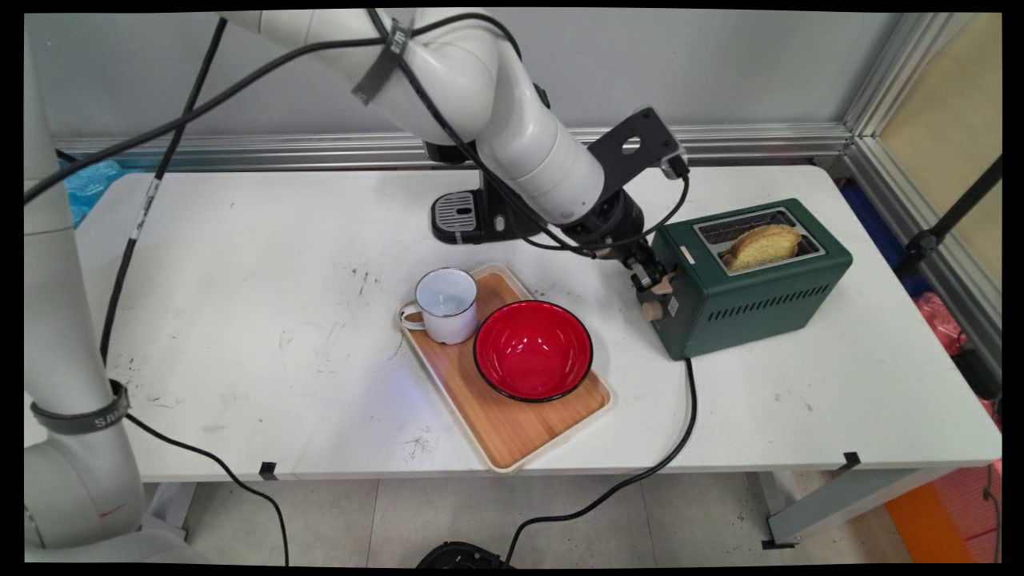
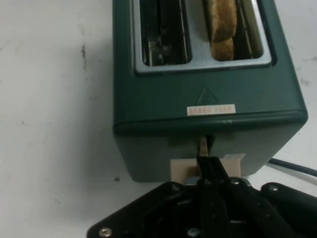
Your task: Press the toaster switch
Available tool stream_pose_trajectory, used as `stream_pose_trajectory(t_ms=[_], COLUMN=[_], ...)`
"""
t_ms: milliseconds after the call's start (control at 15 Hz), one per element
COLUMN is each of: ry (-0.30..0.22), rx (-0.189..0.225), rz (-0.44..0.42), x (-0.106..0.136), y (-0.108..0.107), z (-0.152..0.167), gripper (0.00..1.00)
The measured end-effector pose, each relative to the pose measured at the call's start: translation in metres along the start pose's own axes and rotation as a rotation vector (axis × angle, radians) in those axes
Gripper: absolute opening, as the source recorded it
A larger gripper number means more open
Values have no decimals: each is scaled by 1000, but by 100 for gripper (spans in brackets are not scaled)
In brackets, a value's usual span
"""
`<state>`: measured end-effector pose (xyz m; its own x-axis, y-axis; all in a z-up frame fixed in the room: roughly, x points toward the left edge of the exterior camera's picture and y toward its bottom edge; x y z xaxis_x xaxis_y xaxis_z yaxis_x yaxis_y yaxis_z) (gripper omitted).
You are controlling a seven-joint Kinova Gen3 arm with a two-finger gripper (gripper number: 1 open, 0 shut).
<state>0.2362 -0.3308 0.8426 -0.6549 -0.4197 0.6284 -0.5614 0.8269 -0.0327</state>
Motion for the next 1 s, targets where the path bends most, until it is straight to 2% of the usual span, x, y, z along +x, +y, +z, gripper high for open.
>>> stream_pose_trajectory(t_ms=[1000], ry=[-40], rx=[-8], rz=[-8], x=[-12], y=[0], z=[26], gripper=[0])
